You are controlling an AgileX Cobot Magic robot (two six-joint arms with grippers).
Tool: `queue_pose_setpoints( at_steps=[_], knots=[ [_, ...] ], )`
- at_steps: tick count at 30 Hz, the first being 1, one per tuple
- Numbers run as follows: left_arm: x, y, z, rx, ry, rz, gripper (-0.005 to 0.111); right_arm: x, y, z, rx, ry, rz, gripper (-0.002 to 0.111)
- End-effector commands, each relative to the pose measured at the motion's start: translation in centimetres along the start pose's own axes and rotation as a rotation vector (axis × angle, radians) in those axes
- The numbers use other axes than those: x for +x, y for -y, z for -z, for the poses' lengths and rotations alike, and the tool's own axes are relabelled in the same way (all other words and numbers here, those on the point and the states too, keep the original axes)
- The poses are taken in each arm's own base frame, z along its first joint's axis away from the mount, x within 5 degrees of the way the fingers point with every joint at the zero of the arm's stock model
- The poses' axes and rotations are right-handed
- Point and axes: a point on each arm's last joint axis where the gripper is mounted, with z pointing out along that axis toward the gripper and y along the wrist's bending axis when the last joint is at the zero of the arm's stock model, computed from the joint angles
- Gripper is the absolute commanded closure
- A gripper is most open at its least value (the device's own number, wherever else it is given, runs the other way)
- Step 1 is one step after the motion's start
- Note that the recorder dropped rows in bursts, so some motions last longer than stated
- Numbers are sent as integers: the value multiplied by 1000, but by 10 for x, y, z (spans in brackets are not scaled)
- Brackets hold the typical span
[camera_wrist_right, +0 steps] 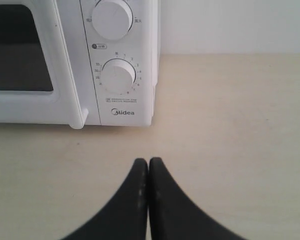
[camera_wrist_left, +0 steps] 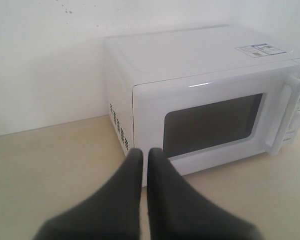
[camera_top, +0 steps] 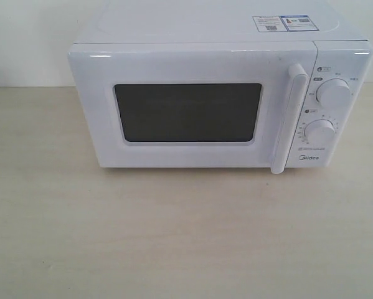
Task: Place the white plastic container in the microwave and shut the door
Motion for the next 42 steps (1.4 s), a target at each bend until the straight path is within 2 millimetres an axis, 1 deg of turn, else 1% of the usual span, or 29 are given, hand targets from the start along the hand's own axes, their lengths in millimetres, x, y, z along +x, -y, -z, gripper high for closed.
queue_pose_setpoints(
  at_steps=[1,10,42],
  knots=[
    [2,0,0,2,-2,8,102,0,0,0,6,6,9,109],
    [2,0,0,2,-2,8,102,1,2,0,35,-9,1,109],
    [2,0,0,2,-2,8,102,1,2,0,33,-5,-13,109]
  ],
)
